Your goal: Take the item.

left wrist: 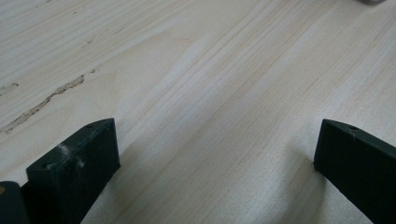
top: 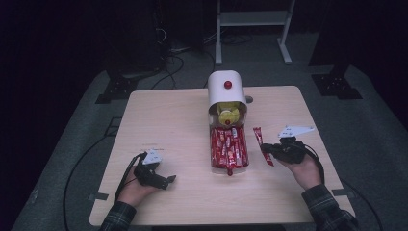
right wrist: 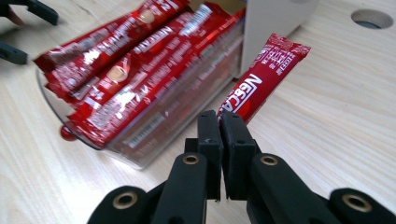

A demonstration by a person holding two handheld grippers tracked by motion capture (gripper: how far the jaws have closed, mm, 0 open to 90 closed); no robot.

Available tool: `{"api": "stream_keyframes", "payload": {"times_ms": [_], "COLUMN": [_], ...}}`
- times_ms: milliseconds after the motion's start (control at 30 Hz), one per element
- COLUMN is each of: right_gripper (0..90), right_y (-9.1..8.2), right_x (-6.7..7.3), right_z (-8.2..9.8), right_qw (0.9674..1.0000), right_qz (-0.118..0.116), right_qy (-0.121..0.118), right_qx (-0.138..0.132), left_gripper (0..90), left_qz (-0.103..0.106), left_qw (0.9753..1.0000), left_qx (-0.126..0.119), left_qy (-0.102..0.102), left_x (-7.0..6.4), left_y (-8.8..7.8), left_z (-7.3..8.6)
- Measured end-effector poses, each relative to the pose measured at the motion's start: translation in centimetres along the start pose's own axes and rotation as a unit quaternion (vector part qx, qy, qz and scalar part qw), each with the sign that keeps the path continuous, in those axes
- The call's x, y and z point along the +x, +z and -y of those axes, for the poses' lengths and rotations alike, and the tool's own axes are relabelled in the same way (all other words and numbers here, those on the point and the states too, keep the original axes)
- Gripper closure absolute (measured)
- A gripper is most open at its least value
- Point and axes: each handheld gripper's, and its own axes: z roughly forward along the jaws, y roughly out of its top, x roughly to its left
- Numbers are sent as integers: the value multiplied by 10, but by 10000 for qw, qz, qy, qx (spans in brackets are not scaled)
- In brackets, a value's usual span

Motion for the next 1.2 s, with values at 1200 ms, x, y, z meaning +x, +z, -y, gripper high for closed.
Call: {"api": "stream_keyframes", "payload": {"times_ms": [1200], "right_gripper": [864], "right_y": [28], "right_x": [-25], "right_z": [21], "right_qw": [9972], "right_qz": [161], "right_qy": [216], "right_qx": [703], "left_gripper": [0], "left_qz": [0], "left_qw": [10000], "left_qx": [1], "left_qy": [1], "left_x": [0], "left_y": [0], "left_z": [0]}}
